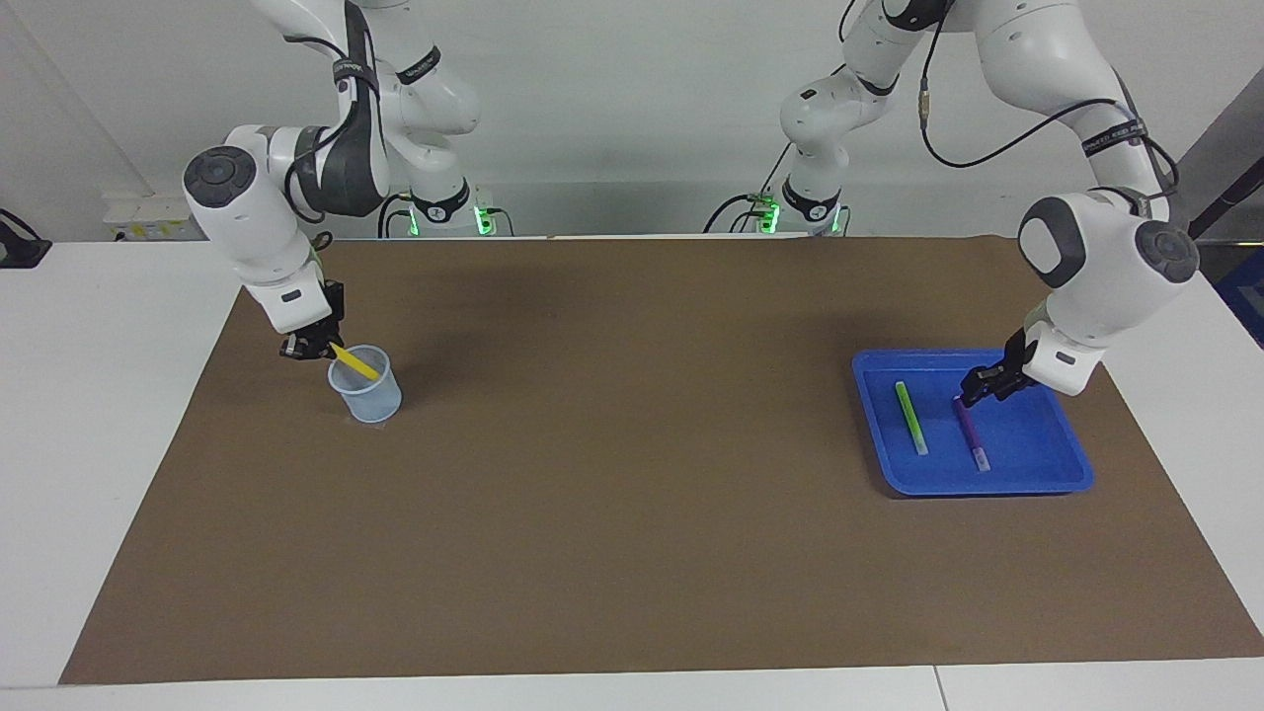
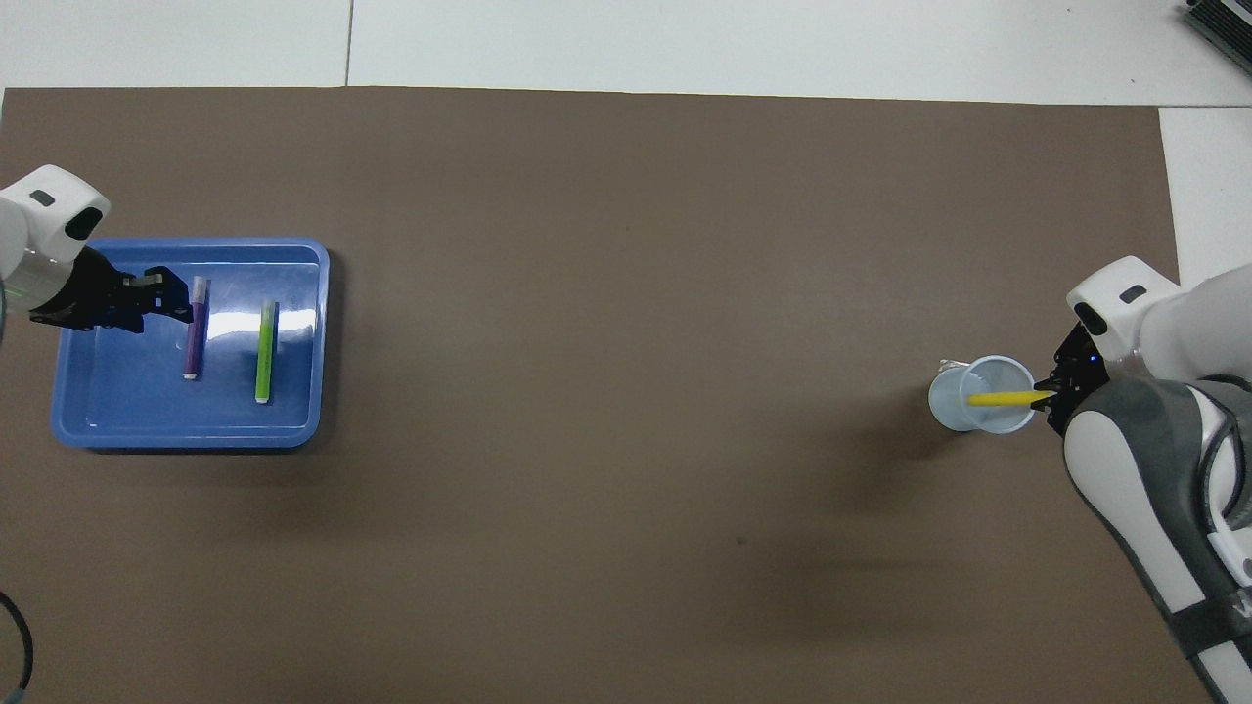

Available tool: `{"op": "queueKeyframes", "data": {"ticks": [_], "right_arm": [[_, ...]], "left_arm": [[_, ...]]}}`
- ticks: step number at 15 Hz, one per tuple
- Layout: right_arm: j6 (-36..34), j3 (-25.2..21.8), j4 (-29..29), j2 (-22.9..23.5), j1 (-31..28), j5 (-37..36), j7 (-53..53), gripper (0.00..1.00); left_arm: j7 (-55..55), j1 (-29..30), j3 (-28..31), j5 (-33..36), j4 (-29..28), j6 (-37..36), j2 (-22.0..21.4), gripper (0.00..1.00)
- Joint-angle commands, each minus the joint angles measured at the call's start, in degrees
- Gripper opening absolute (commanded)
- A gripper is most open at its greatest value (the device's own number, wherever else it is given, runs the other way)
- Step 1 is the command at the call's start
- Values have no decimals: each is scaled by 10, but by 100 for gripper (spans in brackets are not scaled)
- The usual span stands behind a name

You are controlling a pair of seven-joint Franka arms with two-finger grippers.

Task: Right arm passes pens to left for tray arrangement
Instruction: 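Release the purple pen in the tray while the right gripper grasps the yellow pen, then lift the yellow pen toward the left gripper while the left gripper approaches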

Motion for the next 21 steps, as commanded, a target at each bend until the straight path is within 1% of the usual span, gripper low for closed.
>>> {"op": "queueKeyframes", "data": {"ticks": [1,2,3,5,7,10,12,14,15,16,18,20,21], "right_arm": [[-38,5,30,7,13,15,13,0],[-47,6,41,6,15,14,13,0],[-64,6,57,6,15,13,13,0],[-110,6,99,7,16,3,13,0],[-150,6,139,9,16,1,13,0],[-180,16,154,1,16,19,34,0],[-192,26,155,-6,15,75,76,0],[-189,29,152,-7,18,137,149,0],[-187,42,152,-7,27,164,191,0],[-185,43,152,-7,36,192,228,0],[-173,45,148,-7,58,238,288,0],[-144,47,138,-9,77,266,330,0],[-124,46,124,-16,94,281,343,0]], "left_arm": [[-20,-19,4,-16,42,-70,-20,84],[-42,-28,4,-16,63,-96,-21,100],[-78,-36,3,-19,81,-119,-20,100],[-147,-48,4,-58,108,-156,-21,100],[-209,-47,3,-116,112,-173,-29,100],[-285,-47,6,-193,110,-190,-55,100],[-371,-48,4,-219,108,-188,-69,100],[-418,-48,4,-254,106,-185,-83,100],[-441,-48,4,-269,106,-184,-88,100],[-475,-48,4,-283,105,-182,-91,100],[-542,-49,3,-317,104,-177,-95,100],[-597,-63,3,-344,91,-157,-105,100],[-629,-68,3,-356,81,-138,-110,100]]}}
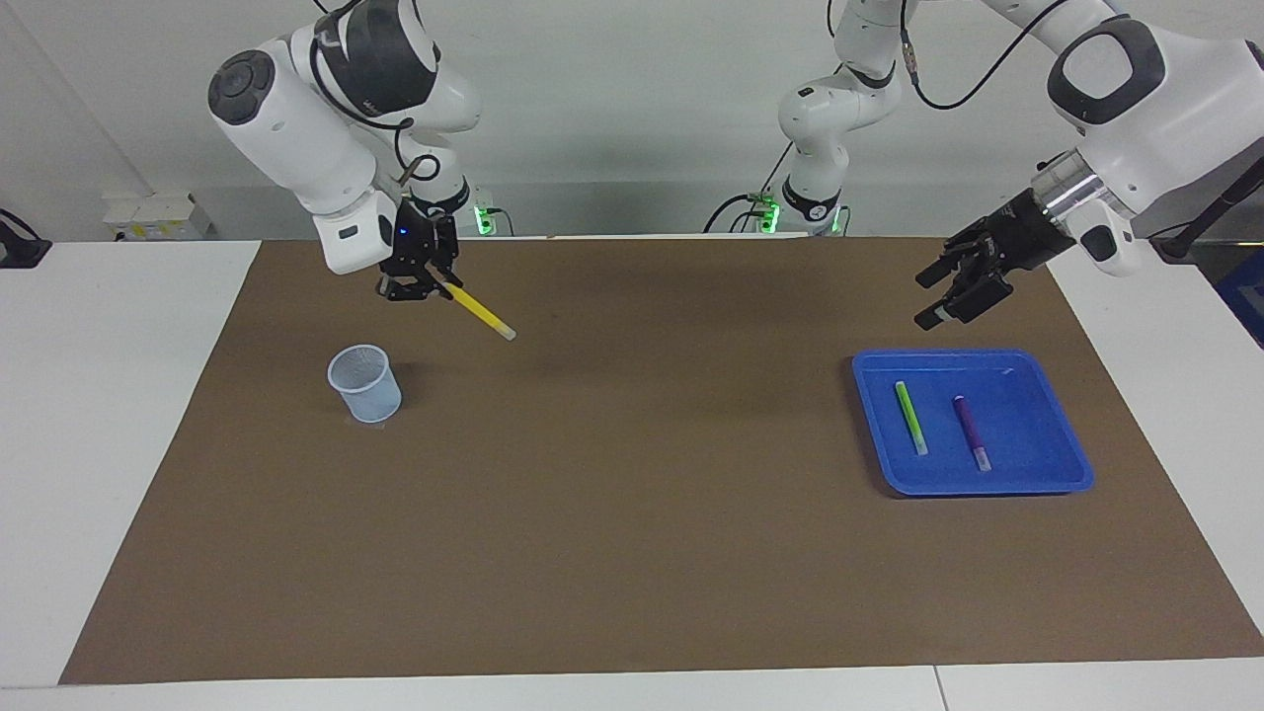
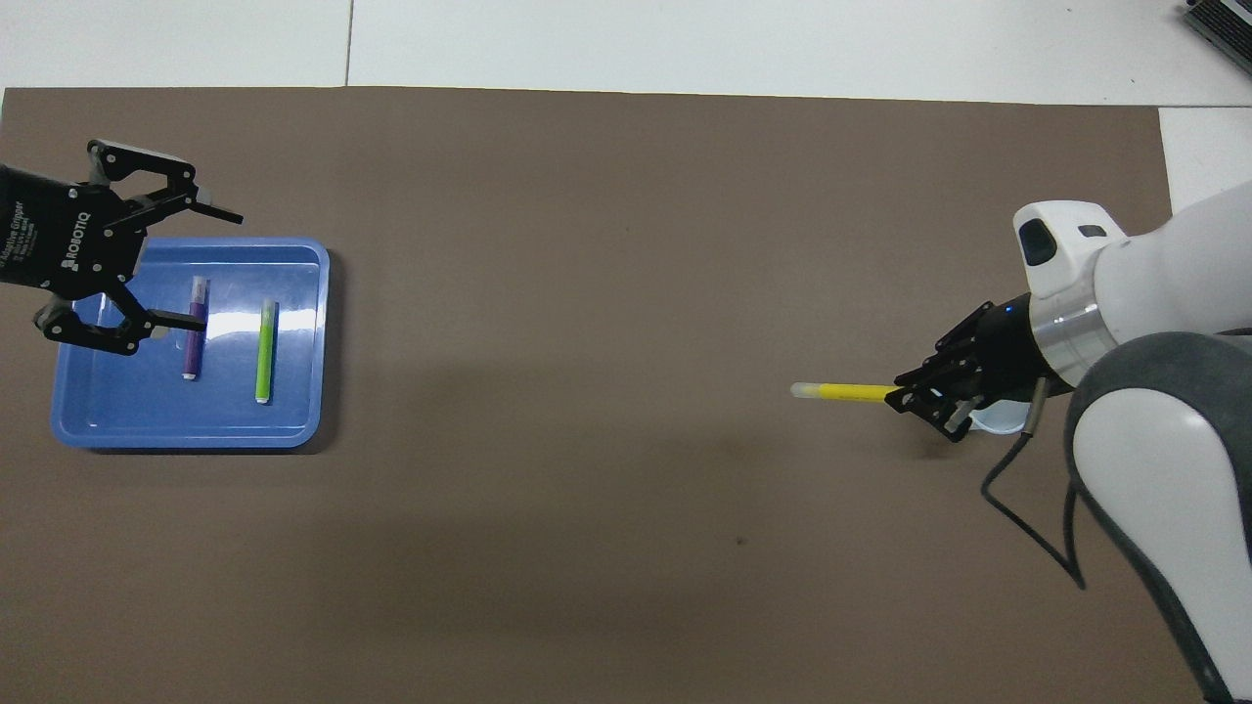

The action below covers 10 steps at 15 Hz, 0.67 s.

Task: Right arm passes pens to left for tray arrangement
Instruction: 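Lift the yellow pen toward the left gripper while the left gripper approaches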

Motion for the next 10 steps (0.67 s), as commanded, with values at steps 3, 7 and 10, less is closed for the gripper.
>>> {"op": "queueKeyframes", "data": {"ticks": [3,7,10], "right_arm": [[123,1,-84,-35,62,71,68,0],[211,1,-108,-41,103,128,120,0],[324,1,-168,-61,150,204,166,0]], "left_arm": [[-140,-60,6,-36,-58,88,-33,100],[-185,-109,6,-48,-104,132,-51,100],[-216,-144,6,-57,-150,183,-71,100]]}}
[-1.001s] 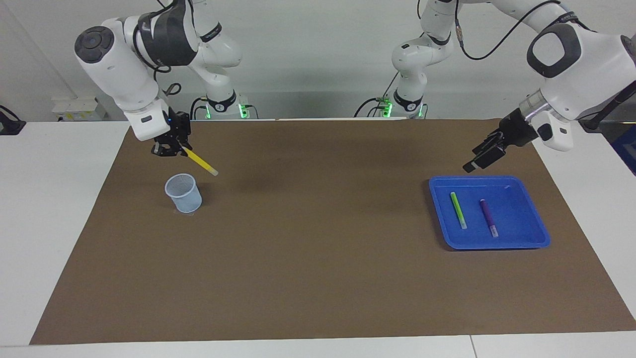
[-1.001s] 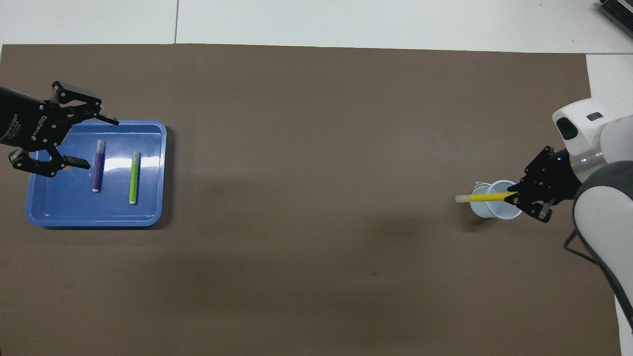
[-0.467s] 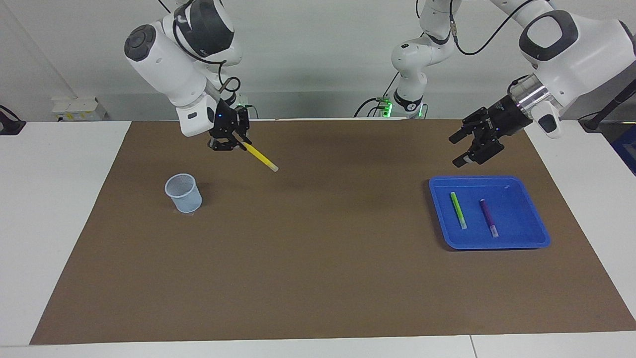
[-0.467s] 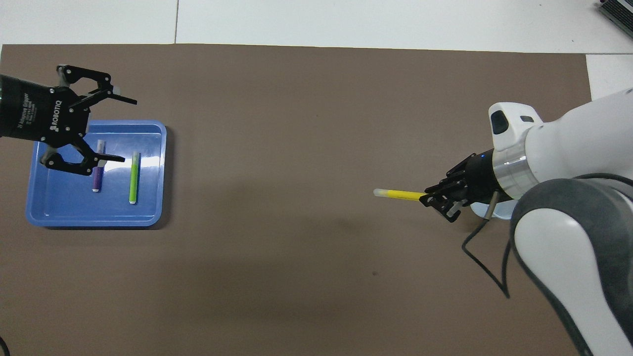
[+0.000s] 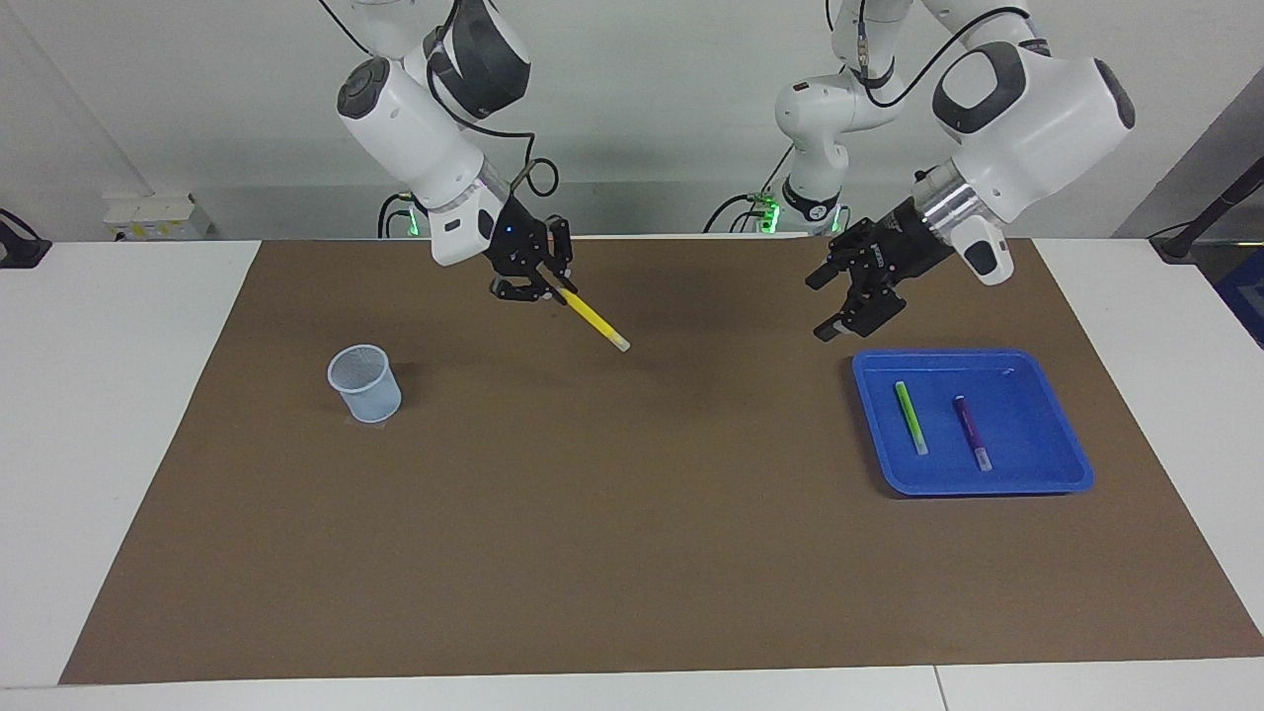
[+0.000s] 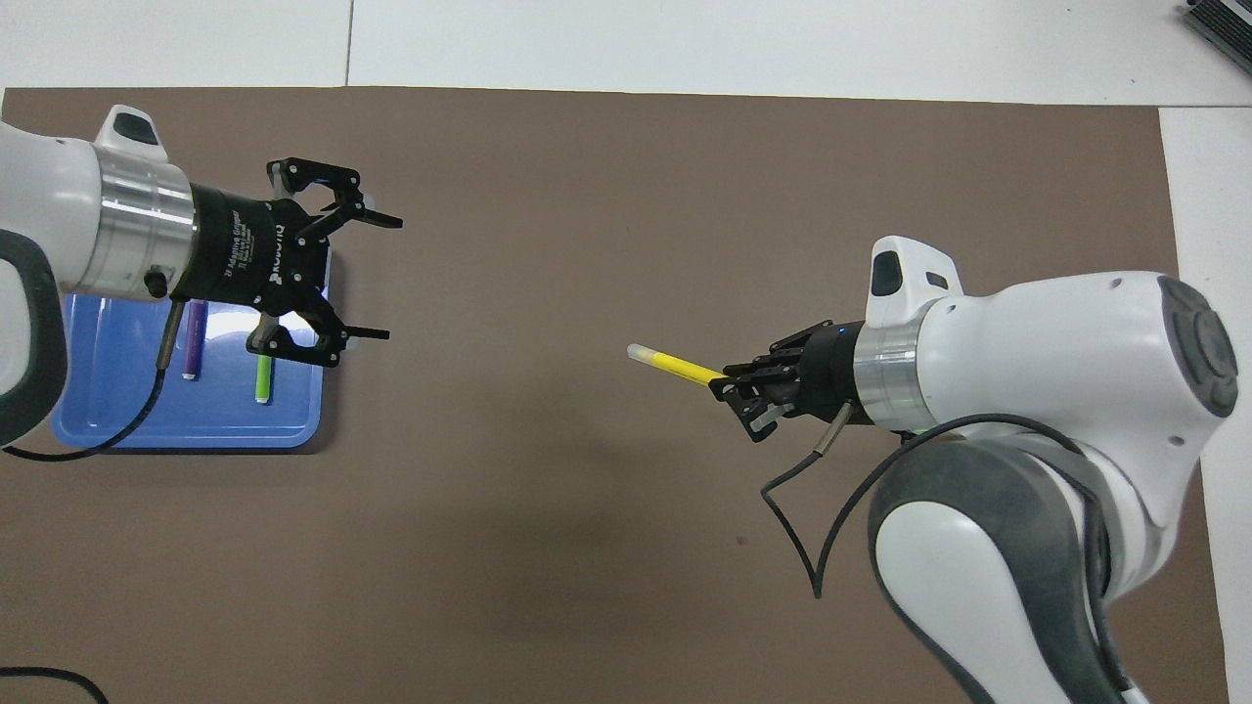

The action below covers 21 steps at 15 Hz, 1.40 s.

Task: Right arm passes pens to left for tray arrangement
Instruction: 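Lift the yellow pen toward the left gripper while the left gripper approaches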

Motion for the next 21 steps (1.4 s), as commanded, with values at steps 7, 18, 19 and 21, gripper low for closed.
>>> {"op": "queueKeyframes", "data": {"ticks": [7,18,19,21], "right_arm": [[219,-2,-89,-42,144,83,229,0],[231,-1,-83,-38,163,81,231,0],[231,-2,-83,-38,163,81,231,0],[231,-2,-83,-38,163,81,231,0]], "left_arm": [[-77,-96,9,-18,-131,155,-65,100],[-73,-148,9,-17,-181,149,-94,100],[-73,-157,9,-17,-187,156,-97,100],[-76,-169,9,-17,-205,169,-105,100]]}}
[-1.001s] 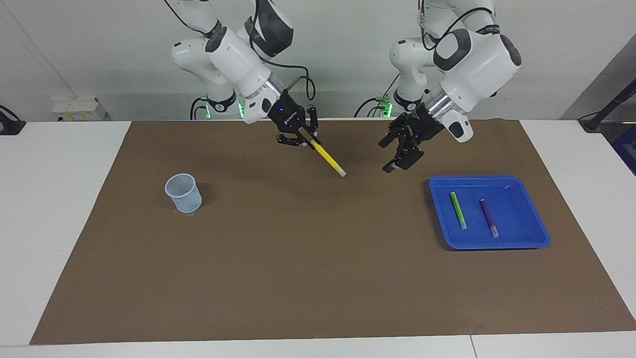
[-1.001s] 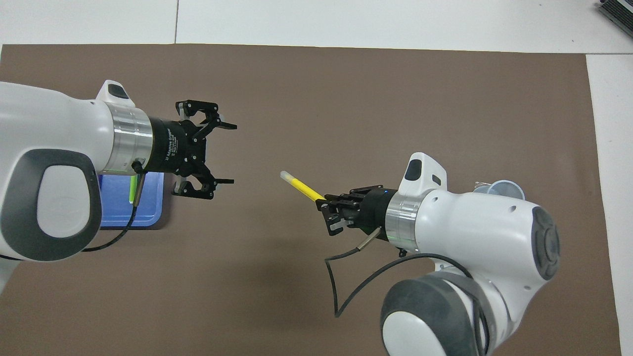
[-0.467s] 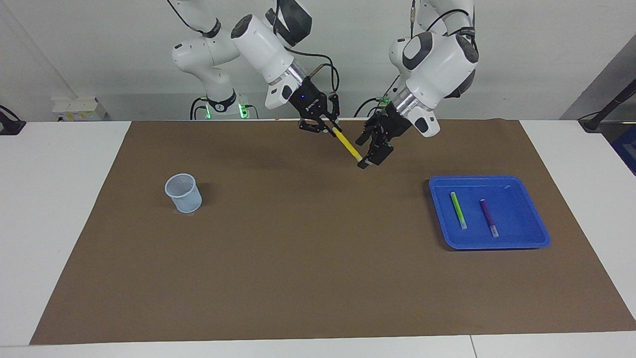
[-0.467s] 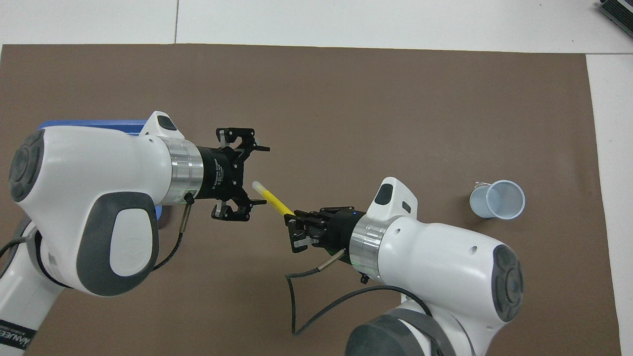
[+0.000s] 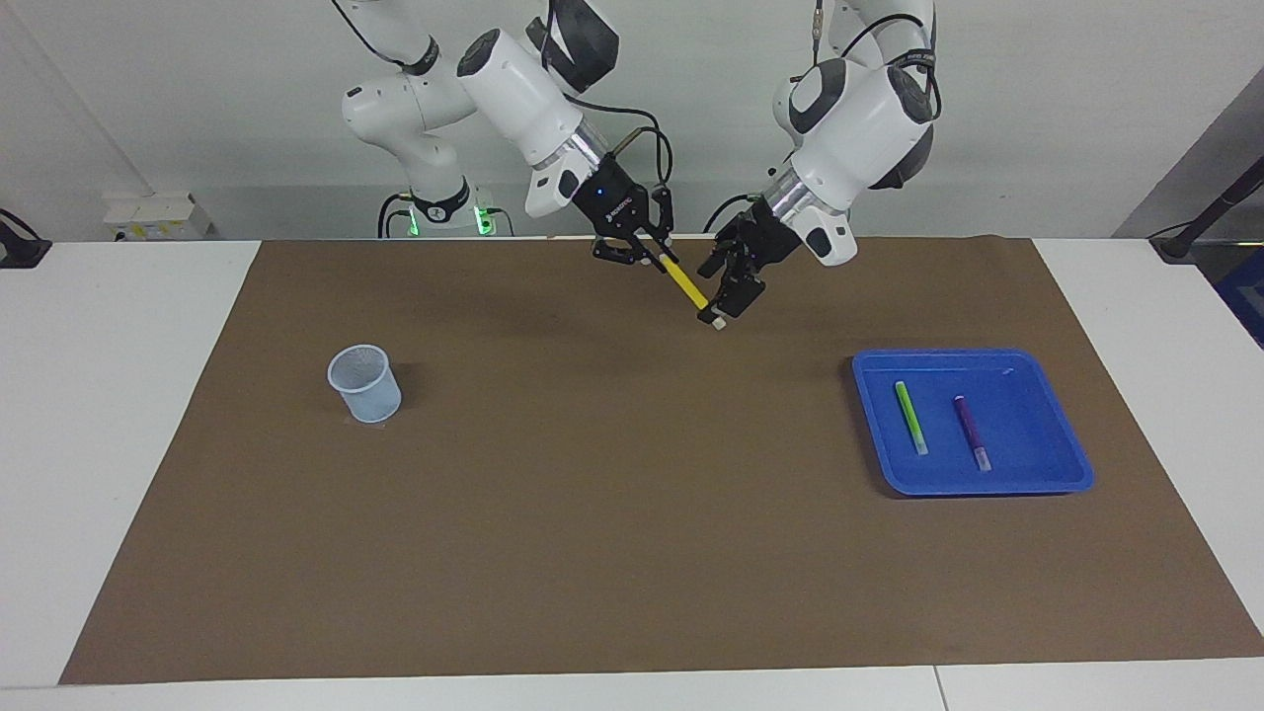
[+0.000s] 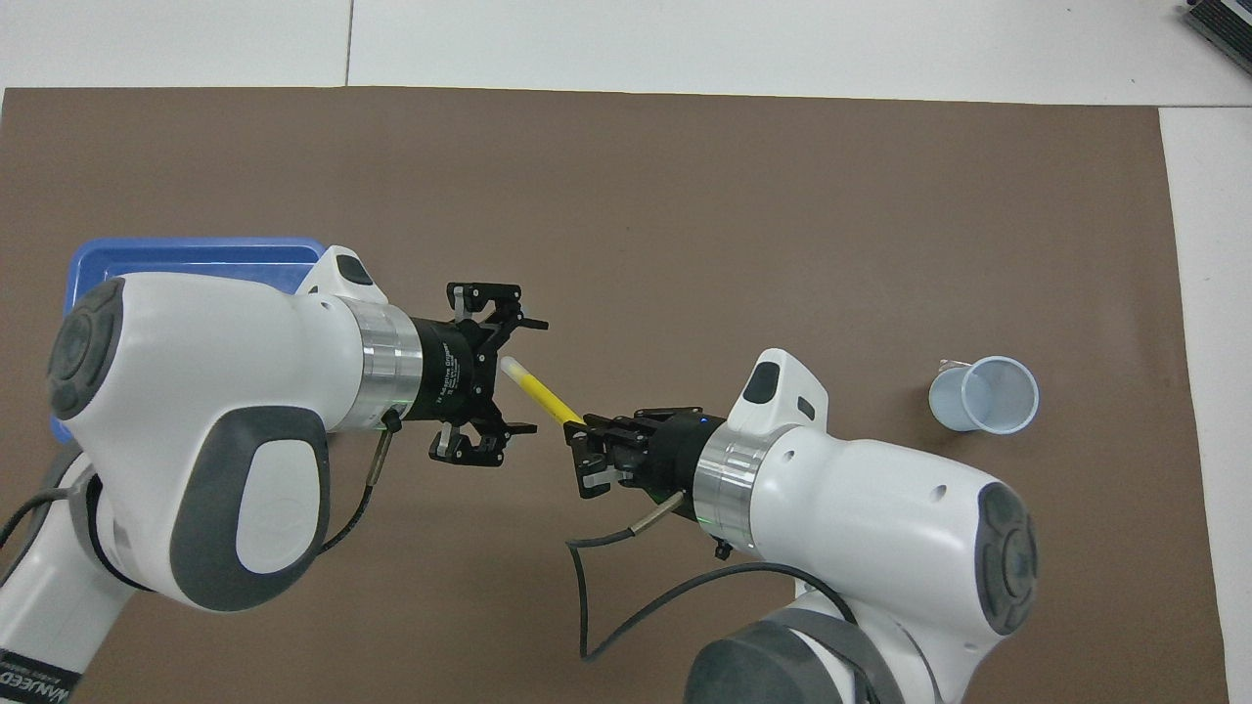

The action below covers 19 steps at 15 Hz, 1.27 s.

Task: Right arm passes pens to left for tray arrangement
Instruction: 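Lift the yellow pen toward the left gripper while the left gripper approaches, then close the left gripper around the yellow pen held by the right gripper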

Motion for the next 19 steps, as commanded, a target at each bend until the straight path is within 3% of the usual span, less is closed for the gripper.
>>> {"op": "queueKeyframes", "data": {"ticks": [1,4,13,17,19], "right_arm": [[5,0,-10,-11,-2,16,-20,0],[5,0,-10,-11,-2,16,-20,0],[5,0,3,2,-3,10,-20,0],[4,0,3,3,-3,9,-22,0],[4,0,3,3,-3,8,-22,0]], "left_arm": [[-6,-33,9,-11,-50,27,-35,100],[-5,-48,9,-11,-71,48,-45,98],[1,-42,13,-10,-62,33,-48,83],[1,-44,13,-10,-62,33,-48,53],[1,-43,13,-10,-61,26,-48,23]]}}
